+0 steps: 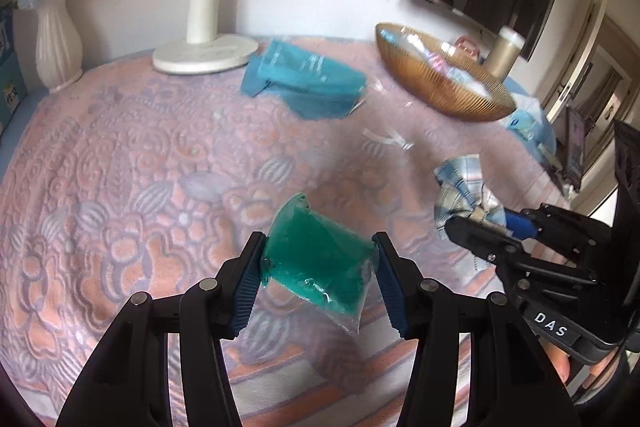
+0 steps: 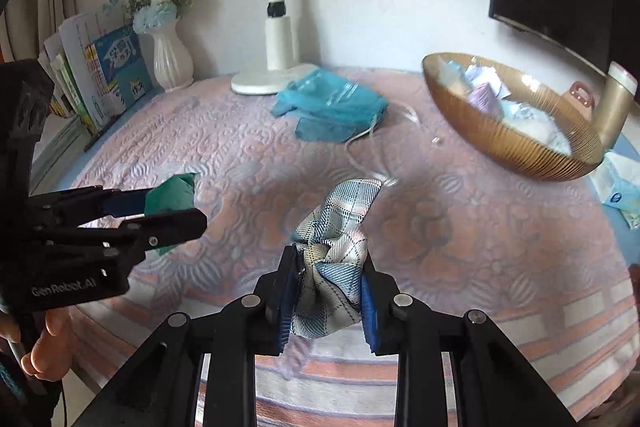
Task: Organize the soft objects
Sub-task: 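Carry the green pouch and plaid bow toward the amber bowl, then open both grippers over the amber bowl and withdraw toward the bed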
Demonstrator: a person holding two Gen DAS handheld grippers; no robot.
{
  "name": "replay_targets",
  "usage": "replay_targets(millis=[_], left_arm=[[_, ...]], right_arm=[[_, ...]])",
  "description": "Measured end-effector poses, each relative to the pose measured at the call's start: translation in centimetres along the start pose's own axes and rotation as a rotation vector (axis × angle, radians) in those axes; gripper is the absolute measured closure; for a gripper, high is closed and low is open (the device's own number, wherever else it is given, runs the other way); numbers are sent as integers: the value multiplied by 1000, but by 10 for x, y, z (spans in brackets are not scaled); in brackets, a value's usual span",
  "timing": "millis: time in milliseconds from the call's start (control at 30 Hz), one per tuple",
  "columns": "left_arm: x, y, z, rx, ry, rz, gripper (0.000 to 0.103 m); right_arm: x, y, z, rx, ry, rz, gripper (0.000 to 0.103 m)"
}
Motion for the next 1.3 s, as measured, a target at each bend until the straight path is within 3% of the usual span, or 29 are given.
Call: replay_targets(millis=[200, 300, 433, 600, 867, 1300], left_arm=[[52, 48, -14, -14, 62, 123, 52], [81, 77, -12, -35, 81, 179, 52], [118, 111, -3, -78, 97, 223, 52], [164, 149, 24, -108, 103, 252, 52], [200, 177, 78, -124, 72, 253, 52], [206, 189, 139, -71, 50, 301, 52]], right_arm=[[25, 50, -36, -37, 76, 69, 76], [42, 89, -57, -95, 120, 113, 76], [66, 146, -81, -154, 178, 191, 76], [94, 211, -91, -141, 207, 322, 76], [122, 257, -54, -151, 166, 382, 76], [141, 282, 7, -158, 105, 363, 76]])
Point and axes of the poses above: each gripper's, at about its wrist camera, not at the fingertips, and z roughly the way its jaws point, y to its right, x to its top, the point moved 7 cm from there along z, roughly the way its jaws point, and after that the axes turned 4 degrees about -y, right-handed, at the moved point
